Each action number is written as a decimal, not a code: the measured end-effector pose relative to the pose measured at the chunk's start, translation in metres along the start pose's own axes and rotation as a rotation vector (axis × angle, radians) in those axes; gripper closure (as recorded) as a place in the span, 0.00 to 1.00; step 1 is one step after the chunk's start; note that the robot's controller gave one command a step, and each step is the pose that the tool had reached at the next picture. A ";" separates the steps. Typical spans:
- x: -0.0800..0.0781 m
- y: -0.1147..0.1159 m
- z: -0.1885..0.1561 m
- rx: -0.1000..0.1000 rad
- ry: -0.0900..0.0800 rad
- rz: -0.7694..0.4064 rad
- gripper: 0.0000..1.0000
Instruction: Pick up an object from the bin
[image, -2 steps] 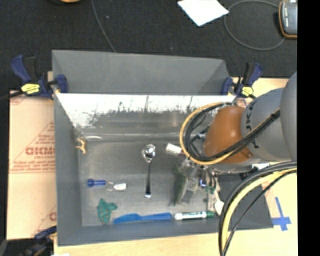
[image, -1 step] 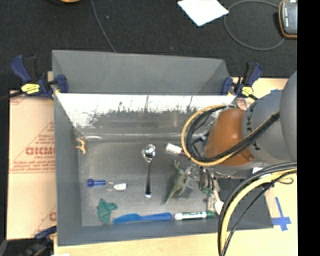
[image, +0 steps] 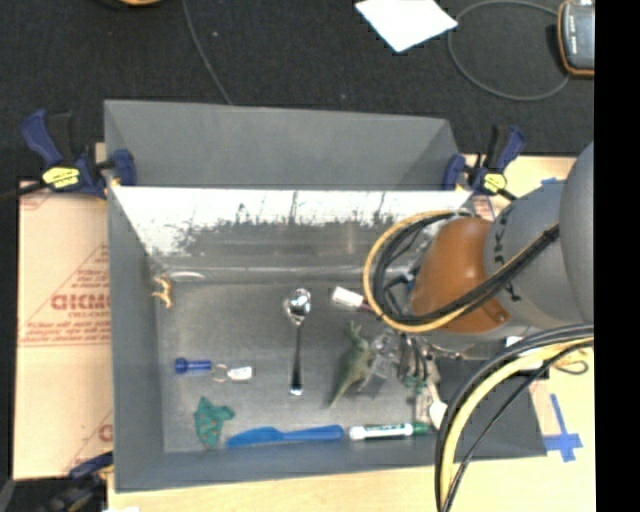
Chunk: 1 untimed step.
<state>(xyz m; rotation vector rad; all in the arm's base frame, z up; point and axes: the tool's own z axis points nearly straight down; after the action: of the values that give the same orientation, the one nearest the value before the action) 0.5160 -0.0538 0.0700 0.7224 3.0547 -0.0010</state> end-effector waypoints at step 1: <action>-0.001 0.000 -0.009 -0.001 -0.006 -0.004 1.00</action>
Offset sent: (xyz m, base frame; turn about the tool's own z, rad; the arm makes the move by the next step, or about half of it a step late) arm 0.0003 0.0000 0.0869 -0.0028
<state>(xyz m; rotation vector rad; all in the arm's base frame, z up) 0.5166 -0.0540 0.0786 0.7144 3.0506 -0.0009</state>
